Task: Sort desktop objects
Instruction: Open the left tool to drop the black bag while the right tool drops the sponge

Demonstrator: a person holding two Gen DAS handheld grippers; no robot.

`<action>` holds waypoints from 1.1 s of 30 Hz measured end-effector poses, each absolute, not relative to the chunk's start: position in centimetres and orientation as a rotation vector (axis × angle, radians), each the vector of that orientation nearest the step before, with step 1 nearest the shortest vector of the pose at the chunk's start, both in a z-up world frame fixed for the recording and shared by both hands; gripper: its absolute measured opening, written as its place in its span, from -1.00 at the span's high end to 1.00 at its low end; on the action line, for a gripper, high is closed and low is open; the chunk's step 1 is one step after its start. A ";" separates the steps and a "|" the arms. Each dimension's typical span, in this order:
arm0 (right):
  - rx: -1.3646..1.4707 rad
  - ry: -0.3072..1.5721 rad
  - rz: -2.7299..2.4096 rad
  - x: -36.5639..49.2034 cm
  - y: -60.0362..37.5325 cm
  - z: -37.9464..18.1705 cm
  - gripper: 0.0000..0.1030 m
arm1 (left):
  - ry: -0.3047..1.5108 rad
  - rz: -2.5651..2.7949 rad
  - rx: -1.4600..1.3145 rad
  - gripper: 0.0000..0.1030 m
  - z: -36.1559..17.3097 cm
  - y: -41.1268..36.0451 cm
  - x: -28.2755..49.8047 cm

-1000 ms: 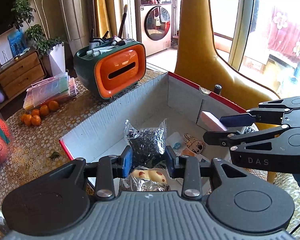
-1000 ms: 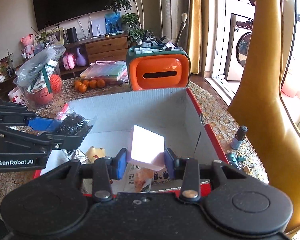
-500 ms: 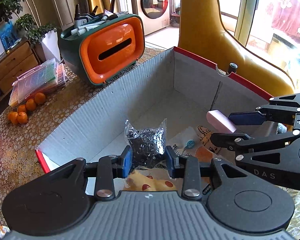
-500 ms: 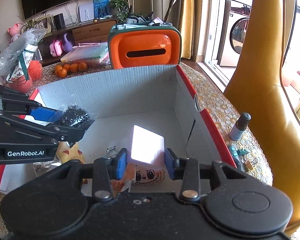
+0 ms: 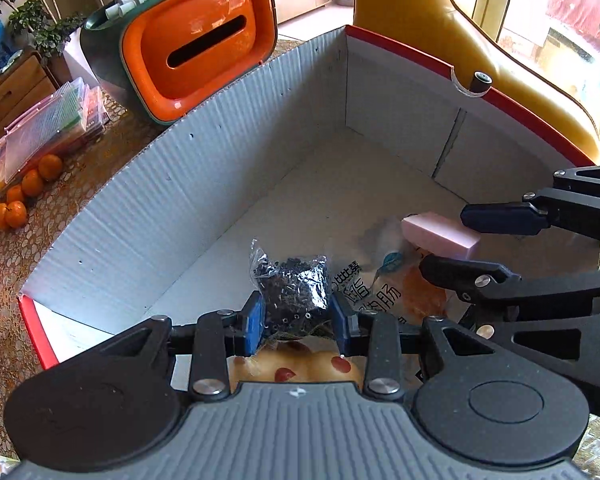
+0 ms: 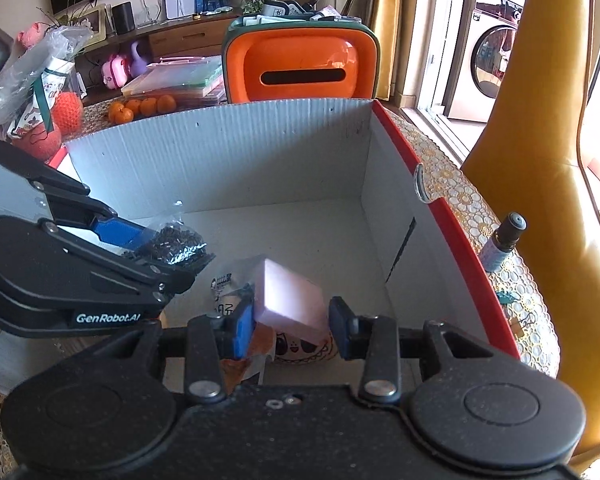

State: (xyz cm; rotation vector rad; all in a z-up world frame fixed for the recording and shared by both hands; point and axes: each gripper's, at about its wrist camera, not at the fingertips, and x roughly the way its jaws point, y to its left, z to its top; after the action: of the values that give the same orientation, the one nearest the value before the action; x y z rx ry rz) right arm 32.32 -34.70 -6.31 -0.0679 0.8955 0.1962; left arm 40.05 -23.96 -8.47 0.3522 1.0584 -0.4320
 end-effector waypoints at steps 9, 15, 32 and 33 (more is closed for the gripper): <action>-0.099 0.907 0.201 32.5 -34.4 -6.7 0.21 | 1.094 -0.437 0.374 0.33 -8.8 -24.3 40.3; -0.095 0.910 0.201 32.4 -34.4 -6.7 0.16 | 1.085 -0.443 0.351 0.24 -8.4 -24.0 40.2; -0.070 0.866 0.217 30.0 -34.5 -3.7 -0.25 | 0.957 -0.419 0.253 -0.17 -3.5 -20.7 36.4; -0.068 0.861 0.224 29.8 -34.4 -3.5 -0.25 | 0.948 -0.415 0.253 -0.17 -3.2 -20.5 36.0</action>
State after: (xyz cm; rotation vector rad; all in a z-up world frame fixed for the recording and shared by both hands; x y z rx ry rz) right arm 29.80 -34.42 -3.45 -0.0684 0.8605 0.2237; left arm 35.97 -20.50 -3.18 0.2530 0.9485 -0.4147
